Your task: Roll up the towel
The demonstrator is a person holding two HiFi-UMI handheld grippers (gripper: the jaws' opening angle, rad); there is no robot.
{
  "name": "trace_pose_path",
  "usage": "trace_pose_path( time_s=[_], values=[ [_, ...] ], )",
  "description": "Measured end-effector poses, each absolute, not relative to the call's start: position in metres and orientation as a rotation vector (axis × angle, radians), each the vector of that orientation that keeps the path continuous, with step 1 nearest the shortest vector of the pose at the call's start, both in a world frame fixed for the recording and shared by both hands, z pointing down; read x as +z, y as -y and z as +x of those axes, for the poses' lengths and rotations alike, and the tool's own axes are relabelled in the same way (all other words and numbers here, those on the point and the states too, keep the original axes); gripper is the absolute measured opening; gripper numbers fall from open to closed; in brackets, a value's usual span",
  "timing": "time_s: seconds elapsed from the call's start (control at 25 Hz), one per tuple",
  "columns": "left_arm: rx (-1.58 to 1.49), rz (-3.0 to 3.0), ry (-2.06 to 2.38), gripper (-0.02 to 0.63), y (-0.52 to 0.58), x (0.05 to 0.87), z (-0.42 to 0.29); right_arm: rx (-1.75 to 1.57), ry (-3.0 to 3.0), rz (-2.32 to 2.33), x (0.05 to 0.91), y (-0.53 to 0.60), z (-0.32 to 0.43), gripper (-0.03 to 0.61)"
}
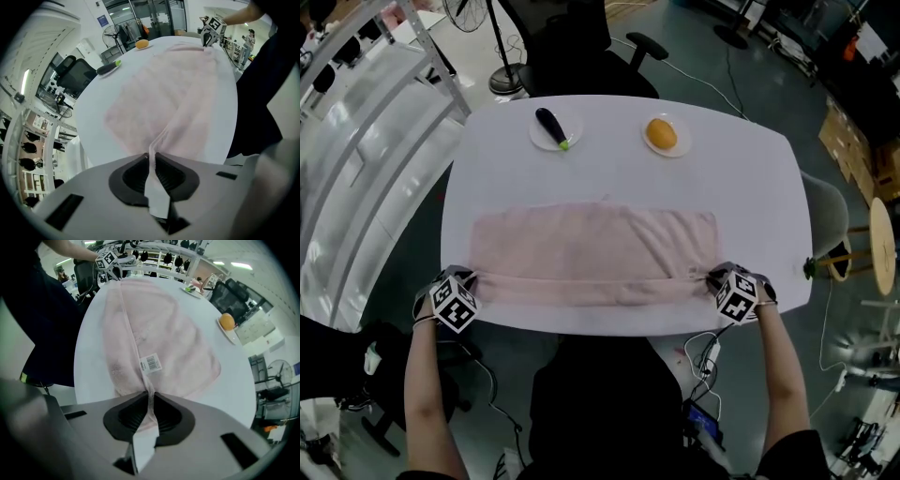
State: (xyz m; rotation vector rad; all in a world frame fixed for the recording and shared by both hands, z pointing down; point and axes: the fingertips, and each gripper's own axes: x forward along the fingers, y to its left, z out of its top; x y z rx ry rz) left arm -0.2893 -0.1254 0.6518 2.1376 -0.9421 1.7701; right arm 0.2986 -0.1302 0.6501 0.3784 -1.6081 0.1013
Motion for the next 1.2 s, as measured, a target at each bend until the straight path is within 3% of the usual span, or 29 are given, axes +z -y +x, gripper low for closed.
trace_pose_path(
  time_s=[0.16,0.28,0.36,0.44,0.6,1.2],
  values=[
    [1.736,2.109,0.982,0.062,0.13,0.651,-0.291,0.117,1.587,0.374,0.65,0.133,0.299,0.058],
    [1.706,2.097,1.009,0.13,0.133,0.644,-0.292,0.088,1.59,0.431,0.644,0.143,0.301,0.133],
    [1.69,2.108,0.996,0.21,0.133,0.637,-0.29,0.081,1.613,0.49,0.632,0.151,0.302,0.197],
    [1.686,2.128,0.996,0.258,0.134,0.627,-0.29,0.066,1.634,0.543,0.617,0.16,0.303,0.226],
    [1.679,2.172,1.047,0.258,0.133,0.602,-0.296,0.008,1.651,0.591,0.584,0.165,0.305,0.25],
    [1.669,2.366,1.032,0.232,0.091,0.563,-0.275,-0.071,1.6,0.548,0.55,0.103,0.316,0.235]
  ],
)
